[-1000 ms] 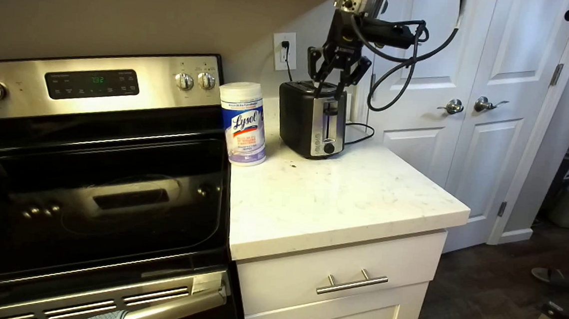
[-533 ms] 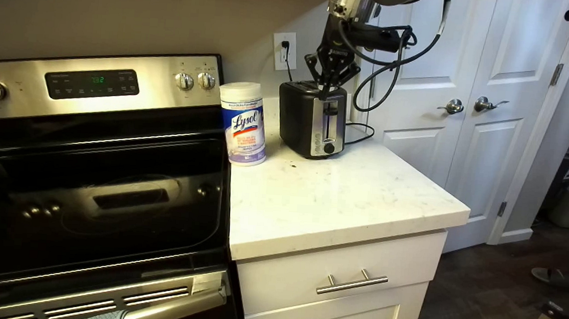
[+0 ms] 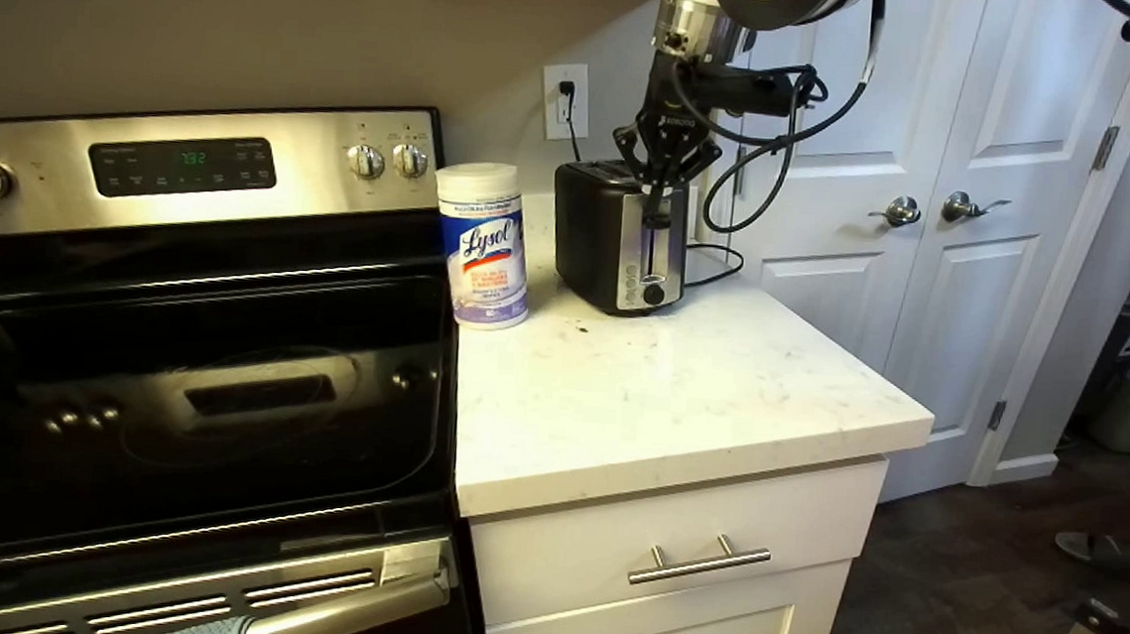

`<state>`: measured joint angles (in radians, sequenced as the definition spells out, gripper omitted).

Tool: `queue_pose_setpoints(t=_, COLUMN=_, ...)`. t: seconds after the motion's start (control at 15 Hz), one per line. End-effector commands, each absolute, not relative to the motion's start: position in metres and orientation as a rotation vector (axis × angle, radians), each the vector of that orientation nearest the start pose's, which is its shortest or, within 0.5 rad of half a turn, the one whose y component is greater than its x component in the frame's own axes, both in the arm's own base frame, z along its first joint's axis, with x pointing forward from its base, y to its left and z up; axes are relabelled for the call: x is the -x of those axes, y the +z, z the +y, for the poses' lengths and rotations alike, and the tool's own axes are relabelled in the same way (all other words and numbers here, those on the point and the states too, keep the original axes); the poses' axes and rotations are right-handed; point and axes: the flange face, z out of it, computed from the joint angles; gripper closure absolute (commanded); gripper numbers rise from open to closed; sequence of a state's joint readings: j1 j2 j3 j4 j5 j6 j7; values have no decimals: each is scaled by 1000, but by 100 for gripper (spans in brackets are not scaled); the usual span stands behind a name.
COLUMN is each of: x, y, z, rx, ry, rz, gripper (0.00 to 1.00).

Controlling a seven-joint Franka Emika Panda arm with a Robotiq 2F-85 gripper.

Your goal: Push the black toaster knob fully downwards

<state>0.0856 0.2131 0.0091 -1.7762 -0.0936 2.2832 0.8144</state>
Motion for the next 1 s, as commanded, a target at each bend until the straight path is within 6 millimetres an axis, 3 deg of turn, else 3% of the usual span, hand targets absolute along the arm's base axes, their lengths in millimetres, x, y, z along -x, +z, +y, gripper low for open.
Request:
queue_pose_setpoints(t=0.0, x=-647, y=462, z=47, rx=2880, ry=-408, rz=1082, gripper=99)
queue_pose_setpoints(t=0.4, x=-646, y=457, z=31, rx=2895, ry=-401, rz=1123, gripper=99)
queue_pose_setpoints(t=0.93, x=-655, y=457, z=31, rx=2884, ry=-390, rz=1111, gripper=99)
